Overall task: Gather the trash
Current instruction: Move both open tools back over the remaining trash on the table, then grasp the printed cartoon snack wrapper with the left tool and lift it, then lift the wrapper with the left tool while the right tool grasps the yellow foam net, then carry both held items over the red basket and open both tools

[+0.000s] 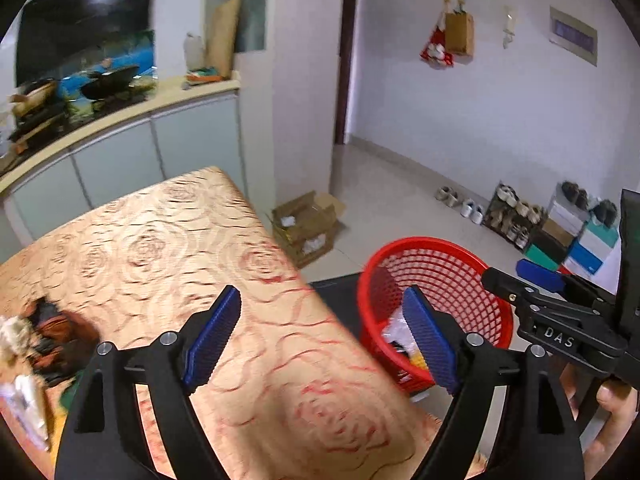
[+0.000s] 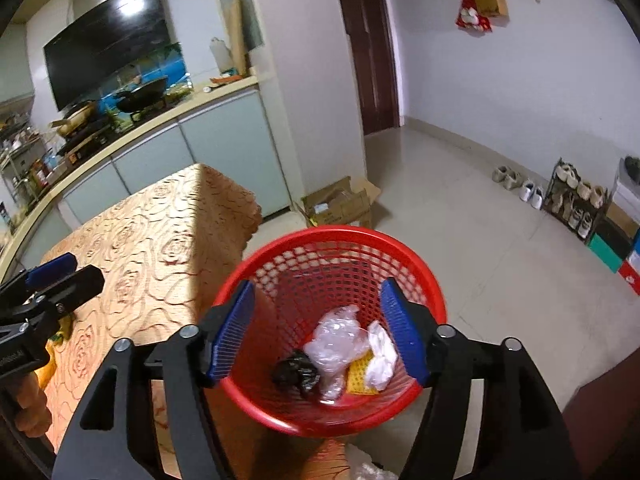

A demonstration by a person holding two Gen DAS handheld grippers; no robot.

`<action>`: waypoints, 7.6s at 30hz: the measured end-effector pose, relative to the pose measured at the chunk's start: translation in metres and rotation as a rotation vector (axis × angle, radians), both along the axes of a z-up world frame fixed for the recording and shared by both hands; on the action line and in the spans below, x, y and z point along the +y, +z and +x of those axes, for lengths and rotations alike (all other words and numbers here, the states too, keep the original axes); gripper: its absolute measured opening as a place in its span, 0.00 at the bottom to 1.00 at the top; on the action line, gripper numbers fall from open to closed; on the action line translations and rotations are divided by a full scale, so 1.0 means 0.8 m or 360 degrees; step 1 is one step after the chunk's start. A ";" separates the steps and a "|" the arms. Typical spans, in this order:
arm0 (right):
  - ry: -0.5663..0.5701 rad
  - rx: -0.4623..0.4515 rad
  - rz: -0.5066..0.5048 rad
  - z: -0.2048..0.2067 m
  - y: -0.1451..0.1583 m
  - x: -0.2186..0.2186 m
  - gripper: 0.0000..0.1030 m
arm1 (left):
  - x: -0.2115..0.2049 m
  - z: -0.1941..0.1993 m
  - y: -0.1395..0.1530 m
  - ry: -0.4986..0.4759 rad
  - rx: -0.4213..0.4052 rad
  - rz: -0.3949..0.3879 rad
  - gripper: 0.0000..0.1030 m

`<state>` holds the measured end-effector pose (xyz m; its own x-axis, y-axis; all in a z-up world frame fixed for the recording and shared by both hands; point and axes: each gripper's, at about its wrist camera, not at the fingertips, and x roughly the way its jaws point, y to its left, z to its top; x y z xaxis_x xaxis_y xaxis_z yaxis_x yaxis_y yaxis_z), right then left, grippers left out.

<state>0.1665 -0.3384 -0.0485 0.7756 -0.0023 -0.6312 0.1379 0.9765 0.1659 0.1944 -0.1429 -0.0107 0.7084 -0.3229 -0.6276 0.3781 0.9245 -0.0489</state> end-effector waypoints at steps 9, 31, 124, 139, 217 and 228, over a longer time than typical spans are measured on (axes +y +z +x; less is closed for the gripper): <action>0.0252 -0.0077 -0.0039 -0.020 0.021 0.097 0.74 | 0.102 -0.042 0.013 0.0289 -0.0064 -0.0008 0.85; 0.0635 -0.0045 -0.0067 -0.027 0.027 0.240 0.77 | 0.371 -0.119 -0.024 0.1041 0.0000 0.0046 0.86; 0.0943 0.0115 -0.0016 -0.008 -0.016 0.366 0.13 | 0.408 -0.110 -0.017 0.0952 -0.0043 -0.0067 0.31; 0.0758 -0.0066 -0.0013 -0.012 0.025 0.293 0.13 | 0.348 -0.099 0.003 0.0801 -0.0112 -0.0009 0.31; -0.0145 0.0148 -0.0023 0.003 -0.053 -0.059 0.14 | -0.145 0.074 -0.095 -0.0421 0.0314 -0.0018 0.44; -0.0135 0.0138 0.0012 0.000 -0.052 -0.059 0.28 | -0.132 0.071 -0.075 -0.0388 0.0268 -0.0042 0.64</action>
<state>0.1665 -0.3858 -0.0901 0.7153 -0.0603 -0.6963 0.2339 0.9595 0.1571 0.2512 -0.2484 -0.0710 0.4947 -0.4883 -0.7189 0.5733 0.8051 -0.1523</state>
